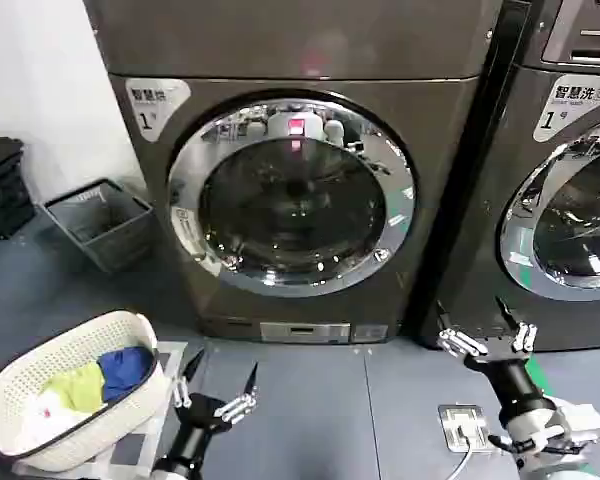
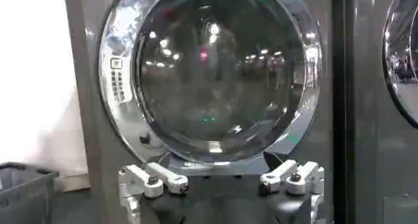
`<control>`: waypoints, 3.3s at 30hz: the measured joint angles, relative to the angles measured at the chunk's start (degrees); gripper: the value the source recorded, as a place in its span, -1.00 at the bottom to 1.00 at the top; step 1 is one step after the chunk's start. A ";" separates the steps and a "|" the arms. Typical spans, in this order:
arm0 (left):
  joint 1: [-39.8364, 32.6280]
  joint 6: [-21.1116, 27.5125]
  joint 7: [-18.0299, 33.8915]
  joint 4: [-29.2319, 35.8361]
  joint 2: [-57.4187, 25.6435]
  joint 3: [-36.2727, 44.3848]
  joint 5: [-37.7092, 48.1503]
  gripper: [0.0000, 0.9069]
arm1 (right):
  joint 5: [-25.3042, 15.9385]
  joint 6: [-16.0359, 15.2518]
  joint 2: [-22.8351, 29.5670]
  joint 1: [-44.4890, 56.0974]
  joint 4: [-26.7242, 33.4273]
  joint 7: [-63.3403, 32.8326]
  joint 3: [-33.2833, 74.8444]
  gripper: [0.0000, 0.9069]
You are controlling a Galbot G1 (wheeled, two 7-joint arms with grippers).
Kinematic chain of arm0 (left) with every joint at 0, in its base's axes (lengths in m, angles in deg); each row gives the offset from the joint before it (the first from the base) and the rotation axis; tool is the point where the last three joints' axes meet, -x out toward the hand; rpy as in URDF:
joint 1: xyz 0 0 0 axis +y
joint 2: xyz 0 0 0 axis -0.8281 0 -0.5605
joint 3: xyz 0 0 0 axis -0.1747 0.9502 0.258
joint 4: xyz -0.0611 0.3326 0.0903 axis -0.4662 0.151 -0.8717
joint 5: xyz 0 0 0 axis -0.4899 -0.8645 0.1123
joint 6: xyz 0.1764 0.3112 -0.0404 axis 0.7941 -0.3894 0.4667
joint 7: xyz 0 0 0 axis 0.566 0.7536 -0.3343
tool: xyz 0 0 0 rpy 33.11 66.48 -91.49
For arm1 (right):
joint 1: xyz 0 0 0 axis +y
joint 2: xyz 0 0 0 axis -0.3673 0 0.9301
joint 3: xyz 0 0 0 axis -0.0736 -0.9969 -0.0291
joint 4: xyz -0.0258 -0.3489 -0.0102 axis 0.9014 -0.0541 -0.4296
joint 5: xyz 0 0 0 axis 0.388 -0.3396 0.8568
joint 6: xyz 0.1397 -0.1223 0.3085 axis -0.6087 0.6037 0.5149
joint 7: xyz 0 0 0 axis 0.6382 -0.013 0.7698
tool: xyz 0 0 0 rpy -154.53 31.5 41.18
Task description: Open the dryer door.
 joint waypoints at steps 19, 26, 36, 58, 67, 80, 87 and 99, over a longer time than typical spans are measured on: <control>0.93 -0.35 -1.23 0.88 -0.23 -0.25 0.44 1.00 | 12.54 7.80 -16.44 -13.54 10.80 3.81 -15.99 1.00; 1.35 -0.48 -1.64 1.22 -0.21 -0.62 0.47 1.00 | 15.95 7.89 -20.29 -21.28 15.67 3.35 -23.34 1.00; 1.94 -0.74 -2.21 2.29 -0.06 -1.02 0.61 1.00 | 22.80 7.34 -22.90 -34.56 21.64 2.71 -32.65 1.00; 3.57 -1.41 -2.42 3.36 0.42 -1.40 -0.11 1.00 | 31.35 5.24 -20.85 -54.75 33.03 5.17 -46.56 1.00; 3.68 -1.51 -2.50 3.48 0.34 -1.70 -0.10 1.00 | 31.29 5.51 -18.22 -60.11 38.12 5.21 -50.78 1.00; 4.17 -1.63 -2.70 4.13 0.52 -1.80 -0.13 1.00 | 31.44 6.15 -15.48 -65.23 43.66 6.23 -54.84 1.00; 4.31 -1.66 -2.80 4.32 0.51 -2.11 -0.14 1.00 | 31.42 6.31 -14.37 -66.96 45.92 6.72 -56.39 1.00; 4.29 -1.67 -2.91 4.38 0.42 -2.22 -0.07 1.00 | 31.41 6.29 -11.47 -69.76 49.33 6.64 -59.51 1.00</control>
